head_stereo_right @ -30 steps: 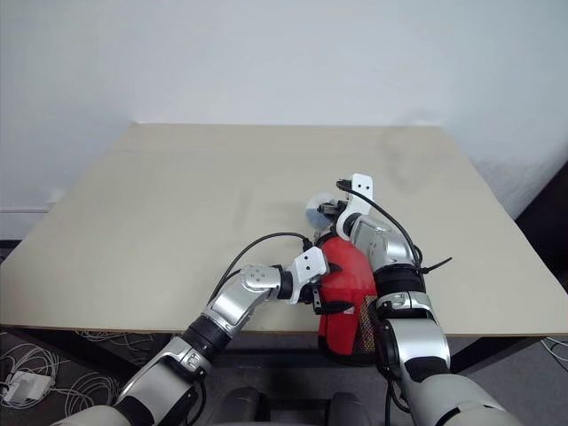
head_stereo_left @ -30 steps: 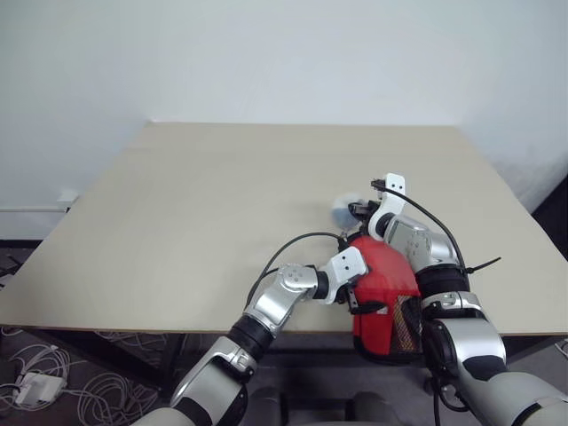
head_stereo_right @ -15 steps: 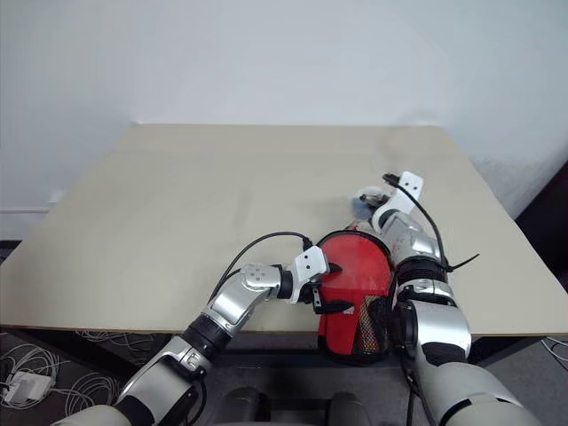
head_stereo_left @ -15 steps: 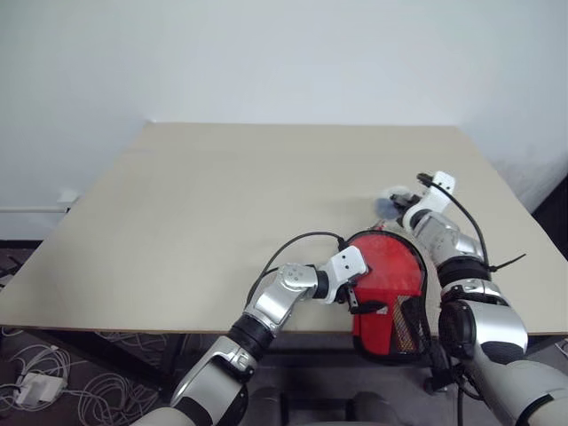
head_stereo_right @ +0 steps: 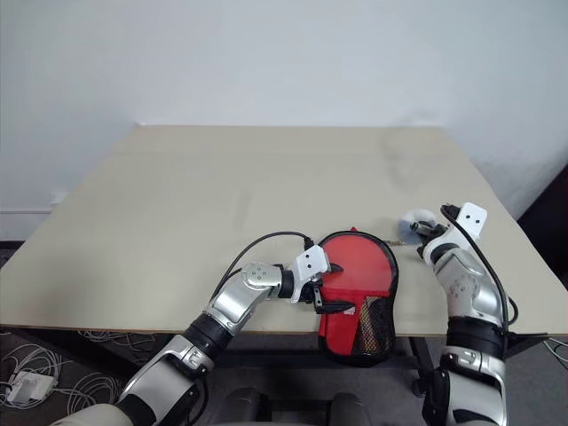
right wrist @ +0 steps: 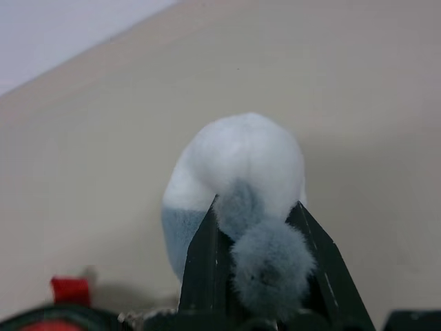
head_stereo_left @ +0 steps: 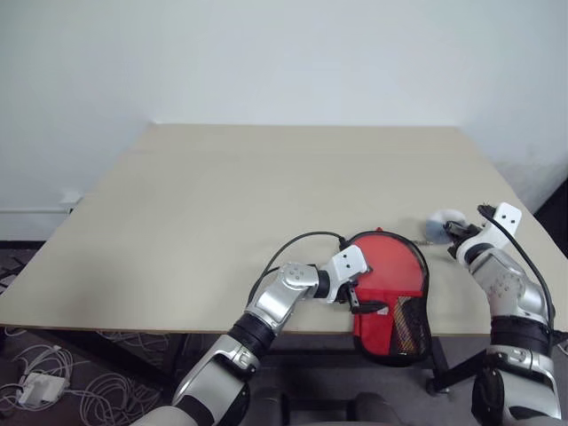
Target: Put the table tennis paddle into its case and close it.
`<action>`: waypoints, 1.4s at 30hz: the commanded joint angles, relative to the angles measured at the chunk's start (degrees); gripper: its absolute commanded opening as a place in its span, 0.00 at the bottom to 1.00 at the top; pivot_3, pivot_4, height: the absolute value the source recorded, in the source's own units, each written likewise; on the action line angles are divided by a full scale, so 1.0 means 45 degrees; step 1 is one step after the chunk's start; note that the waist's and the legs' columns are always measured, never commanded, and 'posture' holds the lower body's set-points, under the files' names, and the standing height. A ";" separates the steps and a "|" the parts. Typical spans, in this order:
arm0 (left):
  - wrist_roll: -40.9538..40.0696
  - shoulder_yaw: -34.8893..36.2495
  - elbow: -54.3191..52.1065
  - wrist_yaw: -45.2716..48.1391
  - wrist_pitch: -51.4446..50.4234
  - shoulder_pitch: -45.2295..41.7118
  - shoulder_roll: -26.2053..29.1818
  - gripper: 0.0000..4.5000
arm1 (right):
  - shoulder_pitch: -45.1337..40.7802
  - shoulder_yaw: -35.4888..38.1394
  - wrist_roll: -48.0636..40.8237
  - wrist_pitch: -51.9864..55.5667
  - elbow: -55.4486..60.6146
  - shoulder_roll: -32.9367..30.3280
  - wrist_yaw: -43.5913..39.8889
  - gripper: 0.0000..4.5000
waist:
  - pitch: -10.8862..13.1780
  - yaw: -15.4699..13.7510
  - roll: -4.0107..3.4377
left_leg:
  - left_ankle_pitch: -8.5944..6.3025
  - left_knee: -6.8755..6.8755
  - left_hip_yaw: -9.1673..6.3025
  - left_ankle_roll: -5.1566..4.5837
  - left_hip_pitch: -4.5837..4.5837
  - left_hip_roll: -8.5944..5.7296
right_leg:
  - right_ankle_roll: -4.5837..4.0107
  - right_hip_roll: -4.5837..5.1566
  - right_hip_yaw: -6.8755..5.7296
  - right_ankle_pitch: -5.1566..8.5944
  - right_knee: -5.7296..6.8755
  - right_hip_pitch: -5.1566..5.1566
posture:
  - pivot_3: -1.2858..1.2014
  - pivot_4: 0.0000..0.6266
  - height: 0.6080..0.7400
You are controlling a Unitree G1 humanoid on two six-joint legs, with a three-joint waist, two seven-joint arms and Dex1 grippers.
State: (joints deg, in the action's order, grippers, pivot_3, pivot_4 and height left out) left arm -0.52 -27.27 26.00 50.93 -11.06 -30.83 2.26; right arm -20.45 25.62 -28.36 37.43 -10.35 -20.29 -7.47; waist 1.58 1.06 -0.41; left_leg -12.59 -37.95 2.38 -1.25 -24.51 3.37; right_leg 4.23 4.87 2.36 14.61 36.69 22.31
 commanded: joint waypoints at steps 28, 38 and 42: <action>0.0395 -0.0450 0.1678 0.0806 -0.0737 -0.0189 -0.0325 1.00 | 1.4139 0.1802 -0.4838 0.1716 1.2458 -0.1390 -0.5083 0.02 | -0.0190 -0.0295 0.0068 | -0.0050 -0.0002 -0.0019 -0.0025 0.0013 0.0002 | 0.0031 0.0013 -0.0024 0.0092 -0.0049 -0.0002 | 0.52 0.00 0.91; 0.0327 -0.0407 0.1876 0.1039 -0.0910 -0.0272 -0.0439 1.00 | 1.7468 0.1865 -0.4579 0.0519 1.3966 -0.1929 -0.7028 0.02 | -0.0250 -0.0310 0.0106 | -0.0101 -0.0011 -0.0016 0.0038 0.0020 0.0009 | 0.0036 0.0017 -0.0027 0.0112 -0.0051 -0.0003 | 0.52 0.00 0.91; 0.0313 -0.0401 0.1850 0.1067 -0.1006 -0.0251 -0.0496 1.00 | 1.7206 0.2032 -0.5284 0.0003 1.4051 -0.1752 -0.6733 0.02 | -0.0272 -0.0298 0.0144 | -0.0109 -0.0014 -0.0015 0.0037 0.0021 0.0012 | 0.0038 0.0019 -0.0028 0.0116 -0.0059 -0.0004 | 0.52 0.00 0.91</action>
State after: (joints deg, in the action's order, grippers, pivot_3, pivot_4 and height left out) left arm -0.46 -27.05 31.09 54.33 -12.53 -33.55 -0.05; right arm 58.53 34.05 -49.53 38.75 51.17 -28.23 -37.91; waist 0.36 -0.28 0.24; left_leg -13.09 -38.01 2.31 -1.07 -24.42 3.43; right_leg 4.40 4.96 2.22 15.13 36.41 22.29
